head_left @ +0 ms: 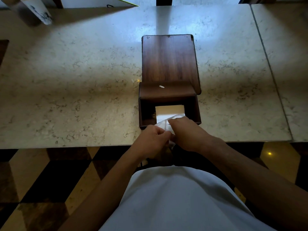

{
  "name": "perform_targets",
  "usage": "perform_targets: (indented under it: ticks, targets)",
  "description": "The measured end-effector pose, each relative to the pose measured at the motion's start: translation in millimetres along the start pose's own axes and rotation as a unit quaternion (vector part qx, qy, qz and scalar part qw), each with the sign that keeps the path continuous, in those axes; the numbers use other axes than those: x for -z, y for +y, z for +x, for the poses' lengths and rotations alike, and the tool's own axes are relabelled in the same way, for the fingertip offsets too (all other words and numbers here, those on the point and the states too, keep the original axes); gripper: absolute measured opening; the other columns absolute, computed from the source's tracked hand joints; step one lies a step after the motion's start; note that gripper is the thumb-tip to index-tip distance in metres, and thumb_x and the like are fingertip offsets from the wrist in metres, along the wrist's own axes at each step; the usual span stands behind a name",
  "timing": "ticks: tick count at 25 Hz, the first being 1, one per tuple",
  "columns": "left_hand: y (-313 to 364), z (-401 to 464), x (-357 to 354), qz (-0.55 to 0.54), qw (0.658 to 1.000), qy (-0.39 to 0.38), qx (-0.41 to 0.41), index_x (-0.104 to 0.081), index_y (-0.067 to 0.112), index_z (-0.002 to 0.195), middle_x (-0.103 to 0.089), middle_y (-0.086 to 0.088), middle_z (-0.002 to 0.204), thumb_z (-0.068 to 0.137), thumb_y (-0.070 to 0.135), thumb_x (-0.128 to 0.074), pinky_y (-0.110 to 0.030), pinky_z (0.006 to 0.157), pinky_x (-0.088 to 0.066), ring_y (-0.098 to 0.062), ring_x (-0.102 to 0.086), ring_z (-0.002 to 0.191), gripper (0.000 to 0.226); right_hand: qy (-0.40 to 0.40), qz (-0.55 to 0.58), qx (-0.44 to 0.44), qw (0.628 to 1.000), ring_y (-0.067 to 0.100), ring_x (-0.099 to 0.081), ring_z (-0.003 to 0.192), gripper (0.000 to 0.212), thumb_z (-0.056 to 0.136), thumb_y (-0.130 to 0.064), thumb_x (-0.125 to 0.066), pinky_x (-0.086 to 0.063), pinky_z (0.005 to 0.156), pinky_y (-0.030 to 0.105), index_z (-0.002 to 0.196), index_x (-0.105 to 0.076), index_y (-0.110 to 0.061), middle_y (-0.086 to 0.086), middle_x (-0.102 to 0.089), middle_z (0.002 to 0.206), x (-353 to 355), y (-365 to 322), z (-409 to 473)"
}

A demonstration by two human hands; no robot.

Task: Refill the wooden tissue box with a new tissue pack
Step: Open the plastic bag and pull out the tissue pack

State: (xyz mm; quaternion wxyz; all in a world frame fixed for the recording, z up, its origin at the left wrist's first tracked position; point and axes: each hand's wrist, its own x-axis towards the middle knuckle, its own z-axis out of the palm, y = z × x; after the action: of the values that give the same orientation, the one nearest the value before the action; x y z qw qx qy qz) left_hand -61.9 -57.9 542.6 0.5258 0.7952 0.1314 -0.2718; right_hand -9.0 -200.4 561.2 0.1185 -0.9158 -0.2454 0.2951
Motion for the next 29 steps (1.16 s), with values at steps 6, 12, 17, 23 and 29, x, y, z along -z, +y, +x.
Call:
perform_targets:
  ticks: [6,12,17,23,29]
  targets:
    - [-10,-1,-10,-0.037,0.999,-0.004,-0.013,-0.064,0.030,0.046,-0.056,0.011,0.042,0.092,0.040,-0.056,-0.010,0.037,-0.033,0.001,-0.044,0.037,0.048,-0.025,0.020,-0.001,0.999,0.027,-0.068,0.099,0.022,0.092,-0.014,-0.066,-0.055,0.088,0.038,0.110,-0.072,-0.003,0.015,-0.072,0.111,-4,3,6]
    - [-54,-1,-3,-0.181,0.961,0.119,0.173,-0.066,0.012,0.089,-0.061,-0.002,0.069,0.096,0.059,-0.049,-0.026,0.053,-0.043,-0.015,-0.055,0.061,0.050,0.030,0.194,-0.047,0.979,0.008,-0.068,0.079,0.033,0.078,-0.043,-0.083,-0.055,0.065,0.022,0.101,-0.073,-0.021,-0.010,-0.071,0.089,-7,24,-9]
    - [-69,2,-1,-0.318,0.926,0.108,0.172,-0.061,0.009,0.122,-0.074,-0.012,0.109,0.087,0.062,-0.062,-0.028,0.060,-0.060,-0.027,-0.074,0.094,0.064,-0.008,0.414,-0.038,0.909,0.010,-0.076,0.076,0.019,0.088,-0.041,-0.076,-0.057,0.061,0.018,0.094,-0.078,-0.023,-0.006,-0.079,0.089,7,41,-23]
    - [-75,4,8,-0.520,0.850,0.026,0.086,-0.070,0.013,0.124,-0.073,-0.017,0.123,0.080,0.038,-0.082,-0.047,0.074,-0.062,-0.036,-0.071,0.110,0.052,-0.019,0.502,-0.022,0.864,0.019,-0.078,0.090,0.022,0.090,-0.031,-0.077,-0.062,0.076,0.026,0.109,-0.078,-0.021,0.002,-0.080,0.103,4,50,-36]
    - [-76,1,7,-0.509,0.858,0.016,0.061,-0.066,0.006,0.124,-0.073,-0.020,0.122,0.076,0.021,-0.086,-0.056,0.082,-0.061,-0.040,-0.070,0.112,0.054,-0.028,0.499,0.004,0.866,0.020,-0.077,0.092,0.019,0.091,-0.021,-0.076,-0.061,0.074,0.023,0.109,-0.078,-0.022,0.001,-0.079,0.106,-2,54,-41]
